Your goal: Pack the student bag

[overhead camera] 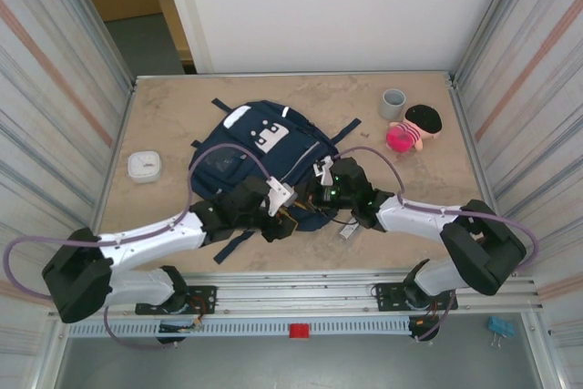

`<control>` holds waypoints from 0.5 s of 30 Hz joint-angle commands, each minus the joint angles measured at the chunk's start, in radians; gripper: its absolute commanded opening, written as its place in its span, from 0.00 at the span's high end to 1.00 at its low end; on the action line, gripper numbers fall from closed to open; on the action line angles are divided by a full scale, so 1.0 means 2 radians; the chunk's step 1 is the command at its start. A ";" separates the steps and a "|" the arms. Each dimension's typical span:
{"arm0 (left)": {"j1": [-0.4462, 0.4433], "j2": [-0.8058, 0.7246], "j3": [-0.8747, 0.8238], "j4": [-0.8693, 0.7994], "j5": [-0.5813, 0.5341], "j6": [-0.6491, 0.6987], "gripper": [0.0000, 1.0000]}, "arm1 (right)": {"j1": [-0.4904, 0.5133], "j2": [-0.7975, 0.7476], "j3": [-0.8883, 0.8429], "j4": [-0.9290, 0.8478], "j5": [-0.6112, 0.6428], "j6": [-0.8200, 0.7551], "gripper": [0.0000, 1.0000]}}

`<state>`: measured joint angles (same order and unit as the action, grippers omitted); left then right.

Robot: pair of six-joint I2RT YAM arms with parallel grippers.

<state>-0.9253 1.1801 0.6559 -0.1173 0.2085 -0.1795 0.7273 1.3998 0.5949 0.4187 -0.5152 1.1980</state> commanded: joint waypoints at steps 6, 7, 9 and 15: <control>-0.001 -0.151 0.005 -0.069 -0.115 0.187 0.32 | -0.023 -0.057 0.083 -0.145 -0.088 -0.156 1.00; -0.001 -0.160 -0.001 -0.067 -0.127 0.217 0.31 | -0.023 -0.057 0.090 -0.154 -0.093 -0.164 1.00; -0.001 -0.162 -0.009 -0.066 -0.150 0.266 0.28 | -0.023 -0.057 0.100 -0.163 -0.103 -0.171 1.00; -0.001 -0.092 -0.010 -0.064 -0.195 0.370 0.19 | -0.030 -0.051 0.120 -0.185 -0.124 -0.188 1.00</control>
<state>-0.9268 0.9367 0.6559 -0.2218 -0.0944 0.3901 0.6754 1.3254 0.7773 0.0643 -0.6666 0.8841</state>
